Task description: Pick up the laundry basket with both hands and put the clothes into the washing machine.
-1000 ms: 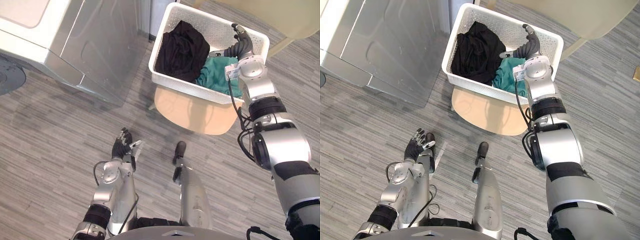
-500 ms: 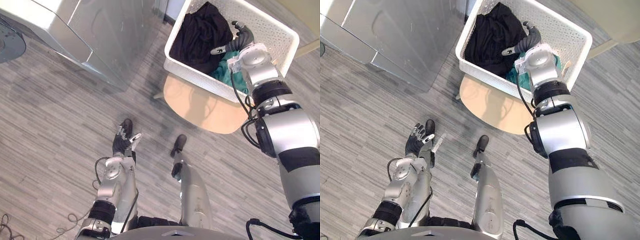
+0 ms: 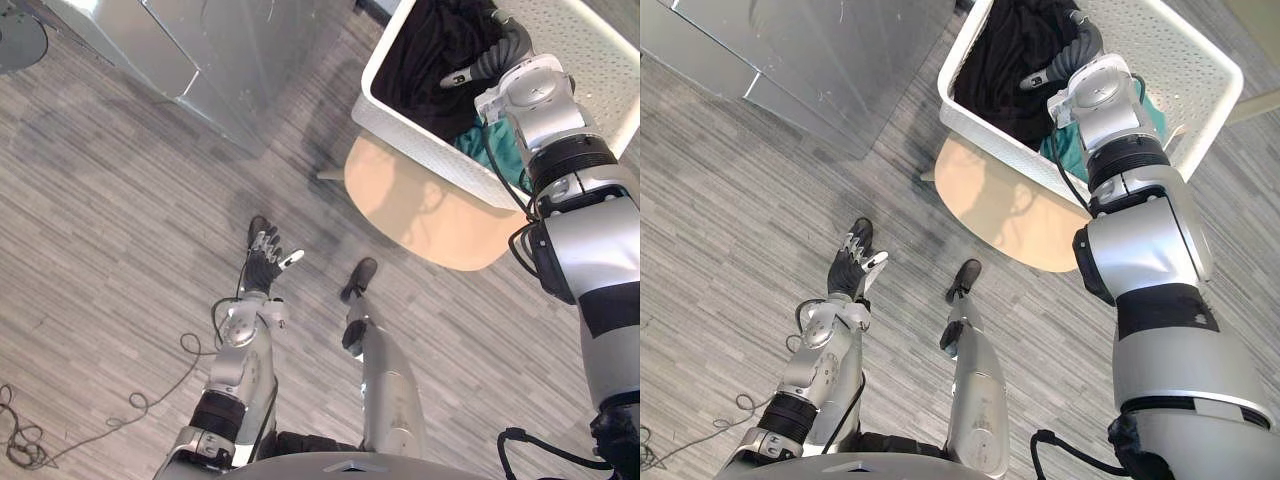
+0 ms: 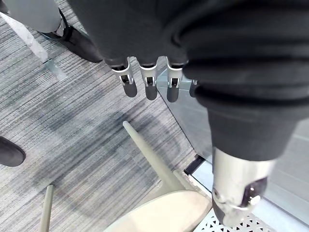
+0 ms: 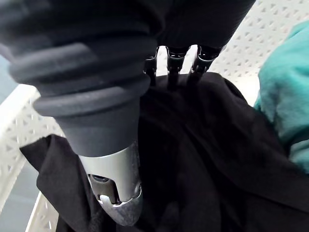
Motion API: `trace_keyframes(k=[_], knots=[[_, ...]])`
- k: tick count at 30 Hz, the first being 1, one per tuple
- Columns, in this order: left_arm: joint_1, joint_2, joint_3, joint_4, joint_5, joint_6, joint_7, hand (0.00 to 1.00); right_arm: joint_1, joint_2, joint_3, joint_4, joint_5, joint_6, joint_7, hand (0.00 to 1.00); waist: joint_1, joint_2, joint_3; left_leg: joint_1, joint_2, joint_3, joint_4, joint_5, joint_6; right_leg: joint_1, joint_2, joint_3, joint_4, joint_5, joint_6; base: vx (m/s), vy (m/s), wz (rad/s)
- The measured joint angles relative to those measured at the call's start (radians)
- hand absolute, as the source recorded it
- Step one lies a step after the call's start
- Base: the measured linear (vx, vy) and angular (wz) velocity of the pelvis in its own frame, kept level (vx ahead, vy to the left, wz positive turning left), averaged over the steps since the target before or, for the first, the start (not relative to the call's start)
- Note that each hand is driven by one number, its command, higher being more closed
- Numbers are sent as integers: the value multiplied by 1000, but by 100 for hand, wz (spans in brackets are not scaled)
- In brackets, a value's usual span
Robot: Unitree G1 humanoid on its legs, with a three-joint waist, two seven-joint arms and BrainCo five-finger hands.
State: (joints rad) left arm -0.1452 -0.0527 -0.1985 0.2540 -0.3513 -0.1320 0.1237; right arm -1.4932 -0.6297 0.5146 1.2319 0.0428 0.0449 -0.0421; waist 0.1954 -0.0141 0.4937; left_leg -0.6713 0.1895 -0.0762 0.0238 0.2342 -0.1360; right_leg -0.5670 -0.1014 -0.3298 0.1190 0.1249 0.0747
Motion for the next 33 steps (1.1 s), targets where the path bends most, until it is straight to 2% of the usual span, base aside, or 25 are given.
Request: trace_keyframes(k=[9, 10, 17, 22, 26, 30, 33], knots=[[1, -2, -1, -50, -19, -12, -2, 0, -54, -29, 113, -39, 0, -8, 12, 0, 17, 3, -2, -57, -1, -9, -10, 10, -2, -62, -6, -15, 24, -10, -1, 20, -12, 2], [1, -2, 0, -51, -19, -12, -2, 0, -56, -41, 118, -41, 0, -17, 12, 100, 22, 4, -2, -68, -5, -11, -12, 15, -1, -77, -11, -17, 35, -15, -1, 28, -19, 4], [3, -3, -1, -109, -21, -22, -5, 0, -59, -93, 145, -41, 0, -21, 16, 100, 27, 10, -5, -91, -11, -33, -10, 18, -4, -112, -31, -42, 109, -65, -2, 31, -44, 11], [4, -4, -1, -130, -40, -29, -2, 0, -47, -97, 129, -40, 0, -23, 14, 100, 26, 20, -7, -101, -21, -28, 1, 20, -6, -139, -51, -40, 164, -98, -2, 34, -60, 6], [4, -4, -1, -161, -40, -29, 4, 0, -14, -97, 71, -49, 31, -22, 2, 100, 26, 21, -7, -112, -18, -3, 32, 19, -4, -140, -54, -42, 185, -112, -5, 24, -63, 5], [2, -5, 1, -170, -41, -32, 25, 0, 73, -96, -65, -147, 108, -24, -52, 100, 18, 21, -8, -120, -13, 3, 65, 5, 3, -139, -50, -38, 190, -110, -8, 4, -58, -5], [1, -6, 5, -170, -41, -35, 38, 0, 120, -94, -148, -213, 125, -29, -87, 100, 11, 21, -8, -119, -4, 9, 99, -11, 4, -127, -41, -32, 190, -105, -14, 1, -50, -10]])
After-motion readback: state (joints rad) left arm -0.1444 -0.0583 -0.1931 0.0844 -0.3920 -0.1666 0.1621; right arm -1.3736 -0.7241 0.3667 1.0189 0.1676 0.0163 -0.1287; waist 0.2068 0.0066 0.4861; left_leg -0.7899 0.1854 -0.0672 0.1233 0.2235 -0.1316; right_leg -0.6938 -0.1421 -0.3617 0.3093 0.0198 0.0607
